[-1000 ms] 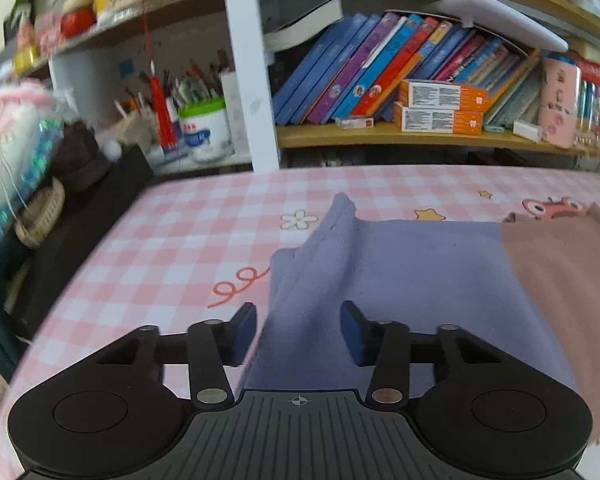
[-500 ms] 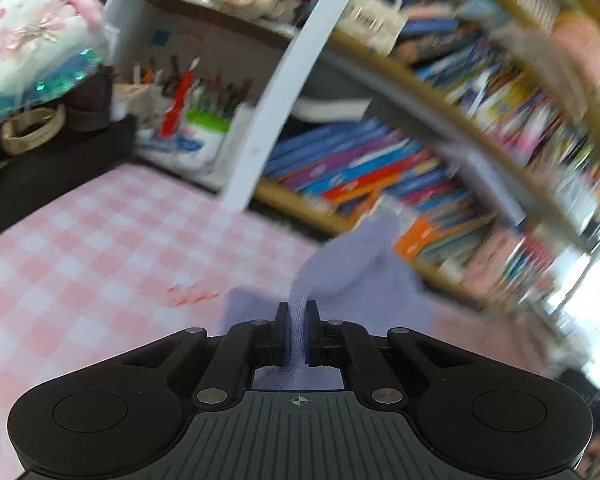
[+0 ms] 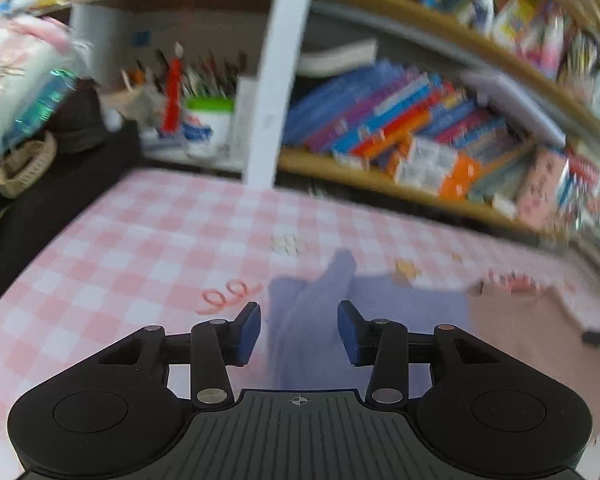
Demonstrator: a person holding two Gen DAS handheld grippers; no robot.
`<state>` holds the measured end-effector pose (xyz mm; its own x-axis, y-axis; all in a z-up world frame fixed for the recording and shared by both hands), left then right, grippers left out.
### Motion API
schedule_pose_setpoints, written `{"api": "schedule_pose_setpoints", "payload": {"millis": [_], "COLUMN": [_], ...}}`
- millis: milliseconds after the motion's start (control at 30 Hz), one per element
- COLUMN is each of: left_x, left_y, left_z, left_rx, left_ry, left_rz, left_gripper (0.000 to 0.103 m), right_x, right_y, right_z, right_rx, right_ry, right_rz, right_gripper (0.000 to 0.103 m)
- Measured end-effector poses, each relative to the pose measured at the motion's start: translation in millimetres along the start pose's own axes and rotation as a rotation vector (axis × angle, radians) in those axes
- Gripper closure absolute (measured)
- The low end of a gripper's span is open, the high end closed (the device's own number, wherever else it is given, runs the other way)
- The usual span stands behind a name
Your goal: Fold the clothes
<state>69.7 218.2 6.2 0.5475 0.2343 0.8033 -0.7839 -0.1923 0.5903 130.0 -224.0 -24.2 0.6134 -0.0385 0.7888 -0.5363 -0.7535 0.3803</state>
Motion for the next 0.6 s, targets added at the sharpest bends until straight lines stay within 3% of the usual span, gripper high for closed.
{"api": "schedule_pose_setpoints", "payload": {"millis": [67, 133, 167, 333, 467, 600], "left_x": [-1, -5, -6, -1, -17, -18], "left_y": [-7, -11, -12, 9, -16, -7], "left_z": [3, 3, 2, -3, -9, -17], "left_rx": [-0.003, -0.038, -0.051, -0.114, -0.055, -0.126], "left_ry": [-0.019, -0.001, 0.021, 0.122, 0.101, 0.193], "left_rz": [-0.044, -0.073, -0.08, 0.054, -0.063, -0.012], "left_gripper": [0.063, 0.094, 0.099, 0.099, 0.094, 0.089], "right_x": [0, 1, 1, 3, 2, -1], "right_y": [0, 1, 2, 6, 3, -3], "right_z": [-1, -2, -2, -5, -4, 0], "right_rx": [0.012, 0.015, 0.017, 0.025, 0.013, 0.002], "right_ry": [0.001, 0.005, 0.007, 0.018, 0.019, 0.004], "right_rz": [-0.001, 0.002, 0.003, 0.013, 0.0, -0.027], "right_gripper": [0.094, 0.096, 0.096, 0.097, 0.097, 0.097]}}
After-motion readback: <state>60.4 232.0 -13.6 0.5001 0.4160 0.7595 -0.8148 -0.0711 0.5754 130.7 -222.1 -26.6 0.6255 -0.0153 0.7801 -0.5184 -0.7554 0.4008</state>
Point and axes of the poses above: each gripper's, at about its wrist camera, not at the fingertips, and y roughly against the way its jaws point, z to its right, x to its top, the point moved 4 cm from there along -y, roughly the way its jaws point, and after that the axes turned 11 degrees about x, right-handed, at the moved point
